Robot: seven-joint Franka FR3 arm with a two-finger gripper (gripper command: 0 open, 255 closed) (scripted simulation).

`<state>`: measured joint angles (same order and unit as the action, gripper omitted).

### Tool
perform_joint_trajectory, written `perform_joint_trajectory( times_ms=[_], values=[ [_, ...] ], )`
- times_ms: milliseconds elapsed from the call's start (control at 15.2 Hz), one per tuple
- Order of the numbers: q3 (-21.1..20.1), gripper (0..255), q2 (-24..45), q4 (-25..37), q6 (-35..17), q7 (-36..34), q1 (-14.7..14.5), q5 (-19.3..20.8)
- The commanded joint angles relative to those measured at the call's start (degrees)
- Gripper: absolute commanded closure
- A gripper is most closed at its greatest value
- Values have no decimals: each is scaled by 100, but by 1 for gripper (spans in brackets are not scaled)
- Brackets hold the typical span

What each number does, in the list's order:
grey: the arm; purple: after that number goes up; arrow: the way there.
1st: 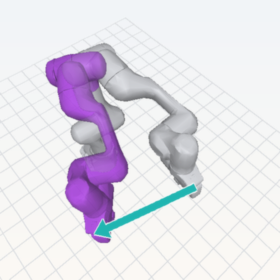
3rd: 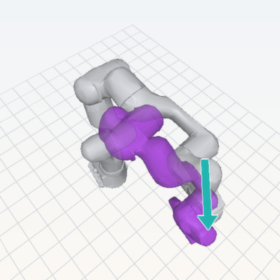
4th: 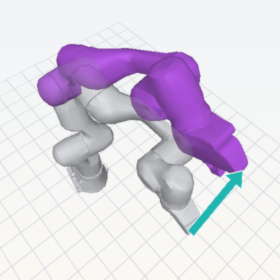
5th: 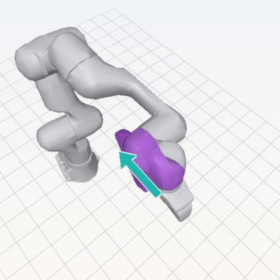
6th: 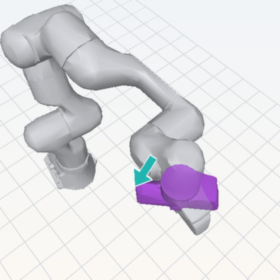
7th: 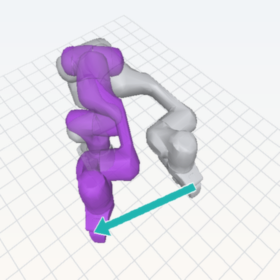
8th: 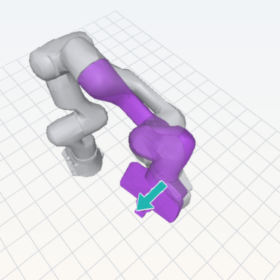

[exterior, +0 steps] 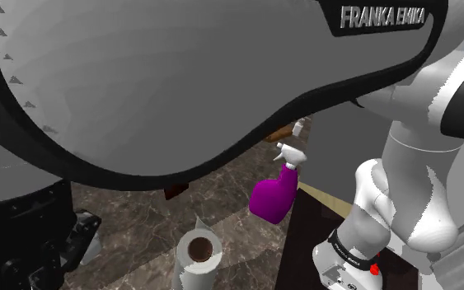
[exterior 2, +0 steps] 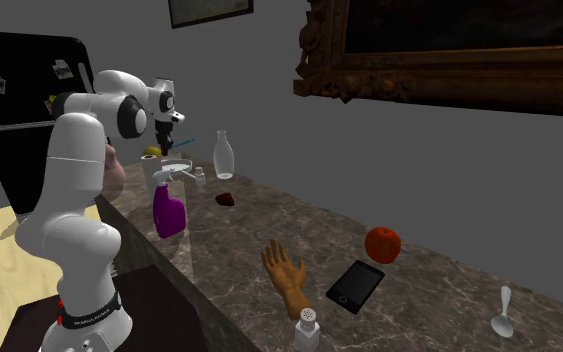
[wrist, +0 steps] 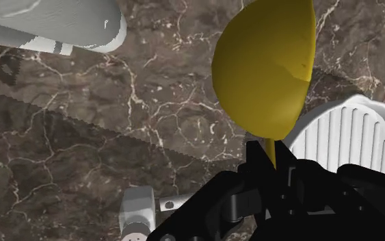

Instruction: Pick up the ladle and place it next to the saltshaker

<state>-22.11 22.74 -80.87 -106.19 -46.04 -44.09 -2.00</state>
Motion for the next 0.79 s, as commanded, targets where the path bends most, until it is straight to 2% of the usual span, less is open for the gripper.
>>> perform_joint_trajectory(
  times_ms=[0, 726],
  values=[
    [-2, 255, 68, -52, -127, -51, -48, 30],
    [26, 255, 185, -734, -913, 28, -27, 49]
  ],
)
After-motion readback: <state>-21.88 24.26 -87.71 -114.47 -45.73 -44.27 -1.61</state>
